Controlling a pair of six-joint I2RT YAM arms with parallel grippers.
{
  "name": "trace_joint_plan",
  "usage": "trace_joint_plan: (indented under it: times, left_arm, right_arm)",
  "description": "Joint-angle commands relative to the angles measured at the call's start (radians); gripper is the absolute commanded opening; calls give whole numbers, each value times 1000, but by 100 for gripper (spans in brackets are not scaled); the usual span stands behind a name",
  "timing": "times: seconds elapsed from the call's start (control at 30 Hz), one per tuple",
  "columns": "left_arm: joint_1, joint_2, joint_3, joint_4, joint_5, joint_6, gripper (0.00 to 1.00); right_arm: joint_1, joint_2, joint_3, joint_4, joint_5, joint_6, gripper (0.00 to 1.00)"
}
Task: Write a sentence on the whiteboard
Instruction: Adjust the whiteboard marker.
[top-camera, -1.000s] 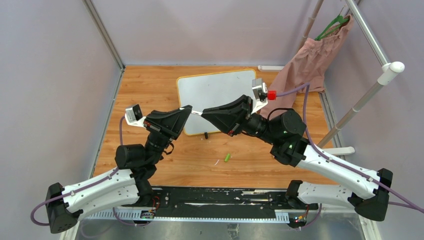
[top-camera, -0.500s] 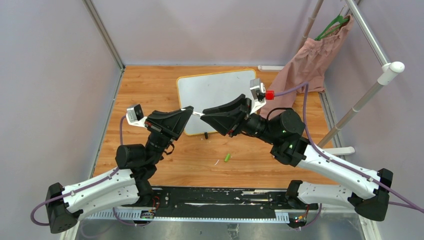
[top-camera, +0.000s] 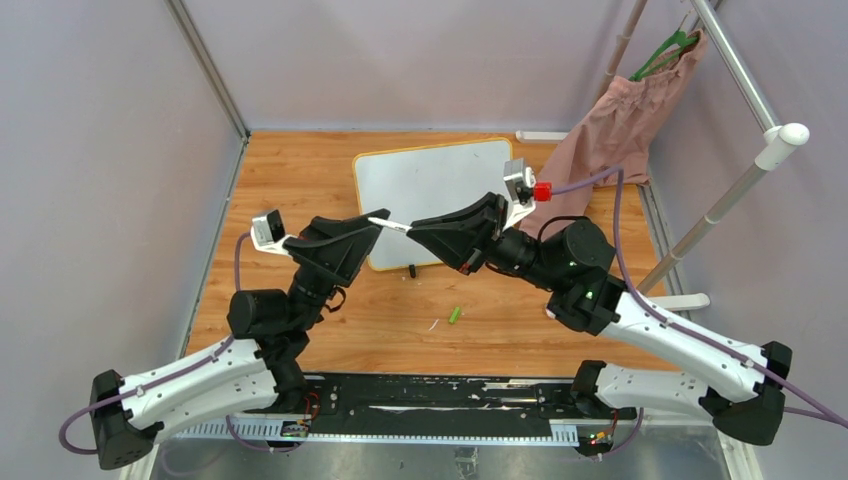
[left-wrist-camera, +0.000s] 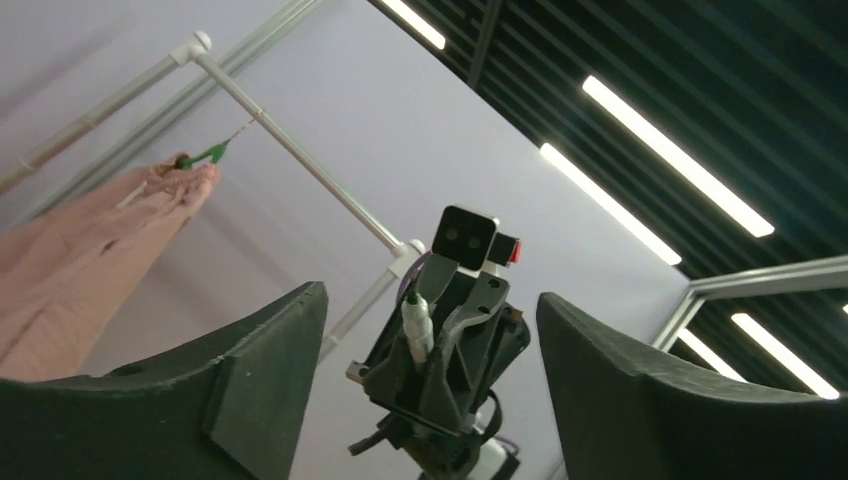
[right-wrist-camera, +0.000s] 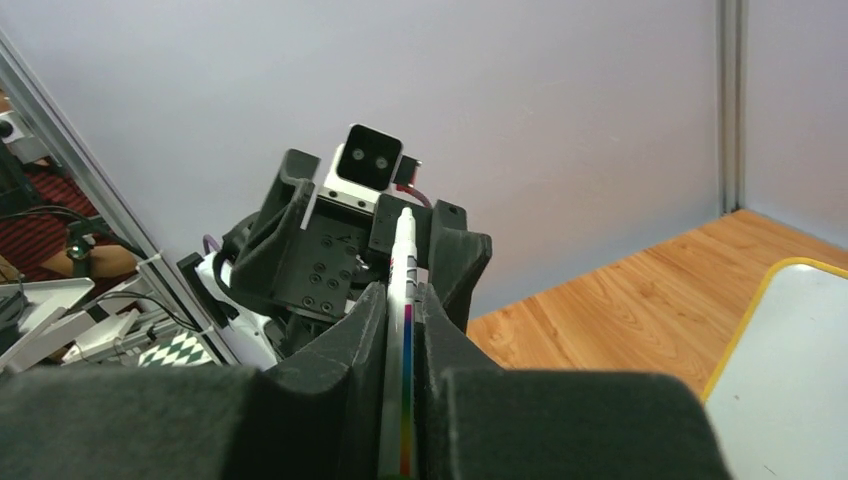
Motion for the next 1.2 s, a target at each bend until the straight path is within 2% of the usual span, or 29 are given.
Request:
trace_joint_plan:
  times: [0.0, 0.03, 0.17, 0.2, 0.33, 0.4, 0.5, 0.57, 0.6, 0.67, 0.73, 0.8, 0.83, 0.93, 1.03, 1.17]
  left_arm:
    - [-2, -126, -15, -156, -71, 78, 96]
    - [-3, -170, -16, -233, -95, 111, 99]
    - [-3, -317, 4, -529, -176, 317, 100]
    - [-3, -341, 21, -648, -194, 376, 100]
    - [-3, -334, 150, -1050, -294, 624, 100]
    - [-2, -291, 229, -1200, -359, 719, 100]
    - [0, -205, 302, -1311, -428, 824, 100]
    - [13, -144, 335, -1348, -417, 860, 100]
    - [45, -111, 354, -1372, -390, 856, 100]
    - [184, -47, 380, -1418, -222, 802, 99]
    - [387, -10, 374, -1419, 86, 711, 95]
    - [567, -2, 342, -1371, 281, 618, 94]
    - [635, -3, 325, -1333, 331, 579, 94]
    - [694, 12, 278, -1226, 417, 505, 98]
    - [762, 68, 224, -1083, 541, 412, 97]
    - [904, 100, 93, -787, 678, 205, 96]
  right_arm:
    - [12, -100, 21, -128, 94, -92, 0]
    - [12, -125, 21, -177, 121, -113, 0]
    - [11, -217, 20, -391, 247, -197, 0]
    - [12, -237, 17, -445, 295, -211, 0]
    - [12, -279, 8, -643, 424, -254, 0]
    - [12, -286, 1, -720, 478, -262, 0]
    - [12, -283, -9, -776, 529, -266, 0]
    - [11, -266, -4, -810, 554, -267, 0]
    - [11, -255, 0, -825, 567, -266, 0]
    - [12, -227, 14, -852, 588, -267, 0]
    - [12, -202, 24, -872, 596, -268, 0]
    - [12, -195, 23, -876, 596, -271, 0]
    - [12, -195, 18, -874, 593, -272, 0]
    - [12, -193, 4, -858, 574, -283, 0]
    - [12, -174, 3, -840, 542, -298, 0]
    - [12, -140, 3, -811, 515, -305, 0]
